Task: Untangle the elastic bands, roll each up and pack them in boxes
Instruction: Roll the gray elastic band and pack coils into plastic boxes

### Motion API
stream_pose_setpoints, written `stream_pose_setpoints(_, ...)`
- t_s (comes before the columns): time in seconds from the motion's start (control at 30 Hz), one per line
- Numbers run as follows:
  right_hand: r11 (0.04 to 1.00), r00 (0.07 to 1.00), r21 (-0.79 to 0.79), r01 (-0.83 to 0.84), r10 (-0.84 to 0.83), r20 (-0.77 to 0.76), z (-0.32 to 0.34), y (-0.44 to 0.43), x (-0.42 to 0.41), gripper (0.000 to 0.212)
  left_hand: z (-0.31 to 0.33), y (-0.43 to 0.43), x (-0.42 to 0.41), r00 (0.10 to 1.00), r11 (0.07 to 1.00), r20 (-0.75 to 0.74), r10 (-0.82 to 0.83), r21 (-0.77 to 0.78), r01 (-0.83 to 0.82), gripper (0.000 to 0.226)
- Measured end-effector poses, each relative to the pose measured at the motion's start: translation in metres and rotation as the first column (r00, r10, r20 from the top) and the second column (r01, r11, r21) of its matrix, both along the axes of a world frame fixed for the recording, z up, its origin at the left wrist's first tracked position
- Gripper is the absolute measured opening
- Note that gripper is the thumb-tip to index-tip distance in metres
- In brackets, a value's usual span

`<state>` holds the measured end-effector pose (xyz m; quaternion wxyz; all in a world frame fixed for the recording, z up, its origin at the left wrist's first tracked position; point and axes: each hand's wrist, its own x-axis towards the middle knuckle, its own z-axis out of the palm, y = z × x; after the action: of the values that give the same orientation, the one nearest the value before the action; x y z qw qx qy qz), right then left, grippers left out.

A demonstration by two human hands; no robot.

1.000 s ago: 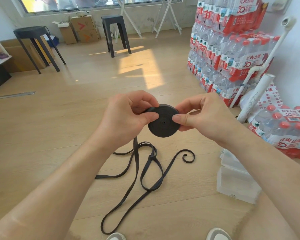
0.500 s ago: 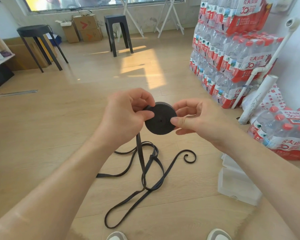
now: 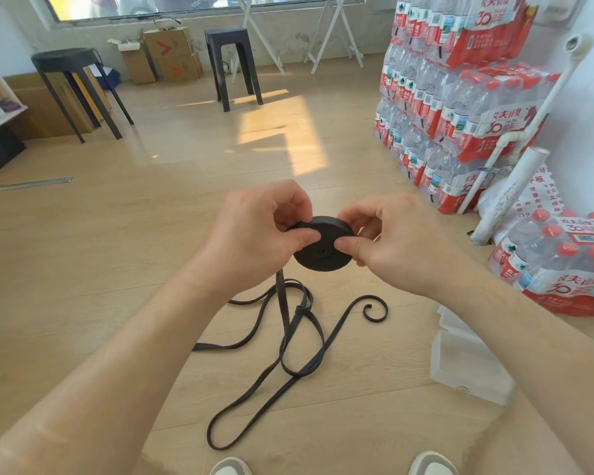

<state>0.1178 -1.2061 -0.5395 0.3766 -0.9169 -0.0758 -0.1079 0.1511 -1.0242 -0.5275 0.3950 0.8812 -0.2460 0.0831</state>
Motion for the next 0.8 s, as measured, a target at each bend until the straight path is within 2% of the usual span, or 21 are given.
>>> stream_pose_setpoints(0.23,0.996,0.999,0.092,-0.021,0.023,-0.028,0.0002,-0.0006,0.001,0.012,0.003,0.0048,0.0022,0.995,0.998,-0.101,0.009,-0.069,-0.016,0.025)
stream_pose_setpoints(0.33,0.988,0.998,0.148,-0.035,0.044,-0.054,-0.0003,0.0004,0.0009,0.012,0.0026,0.003,0.0033,0.997,0.997,-0.072,0.014,-0.076,-0.02,0.026)
stream_pose_setpoints(0.5,0.977,0.996,0.208,-0.038,0.053,-0.071,-0.0007,0.0008,-0.0001,0.012,0.0005,-0.0029,0.0003,0.998,0.998,0.044,0.042,-0.038,-0.04,0.043)
stream_pose_setpoints(0.57,0.972,0.996,0.232,-0.023,0.042,-0.076,-0.0011,-0.0002,0.0004,0.012,-0.0017,-0.0032,0.0013,0.997,0.997,0.051,0.049,-0.069,-0.046,0.038)
stream_pose_setpoints(0.7,0.935,0.993,0.354,0.025,0.019,-0.12,-0.0021,-0.0027,0.0016,0.013,-0.0017,-0.0001,0.0056,0.995,0.979,-0.097,0.013,-0.203,-0.032,0.024)
stream_pose_setpoints(0.8,0.869,0.989,0.49,0.063,0.012,-0.149,-0.0014,-0.0053,0.0033,0.013,0.0014,0.0015,0.007,0.984,0.972,-0.178,-0.001,-0.23,-0.041,0.022)
